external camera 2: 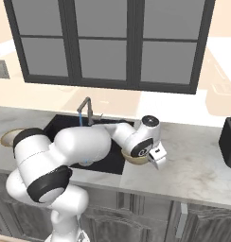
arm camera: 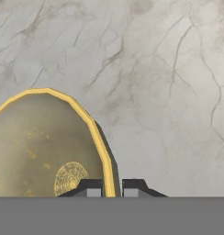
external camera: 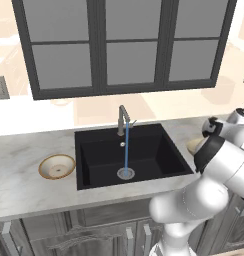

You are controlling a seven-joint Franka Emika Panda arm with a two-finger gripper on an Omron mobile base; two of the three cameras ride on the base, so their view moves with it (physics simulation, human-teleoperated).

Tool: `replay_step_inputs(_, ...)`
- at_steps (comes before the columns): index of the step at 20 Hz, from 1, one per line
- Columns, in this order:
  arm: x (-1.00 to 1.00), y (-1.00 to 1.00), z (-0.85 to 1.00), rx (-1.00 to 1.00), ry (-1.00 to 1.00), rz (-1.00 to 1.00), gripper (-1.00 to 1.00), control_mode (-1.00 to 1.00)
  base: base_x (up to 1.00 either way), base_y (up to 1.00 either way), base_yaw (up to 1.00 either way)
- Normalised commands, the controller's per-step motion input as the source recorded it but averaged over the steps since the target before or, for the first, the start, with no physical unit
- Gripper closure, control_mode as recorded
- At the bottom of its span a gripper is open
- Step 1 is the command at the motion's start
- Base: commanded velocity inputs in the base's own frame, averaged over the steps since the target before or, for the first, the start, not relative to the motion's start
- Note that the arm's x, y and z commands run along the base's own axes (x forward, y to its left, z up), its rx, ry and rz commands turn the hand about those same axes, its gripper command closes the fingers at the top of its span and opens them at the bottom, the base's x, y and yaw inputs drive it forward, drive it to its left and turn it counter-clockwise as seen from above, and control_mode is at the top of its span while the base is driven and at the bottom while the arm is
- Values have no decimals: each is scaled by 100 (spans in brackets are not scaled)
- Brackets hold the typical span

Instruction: Rinse each bowl for a few seconds and place them down in the sink or on the counter.

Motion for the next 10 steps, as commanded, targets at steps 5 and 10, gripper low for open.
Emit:
replay_step_inputs(5,-8,-10,-24,0,0,0,100,-100,0,0,0)
replay_step_inputs(10,-4,-3,-26,0,0,0,100,-100,0,0,0)
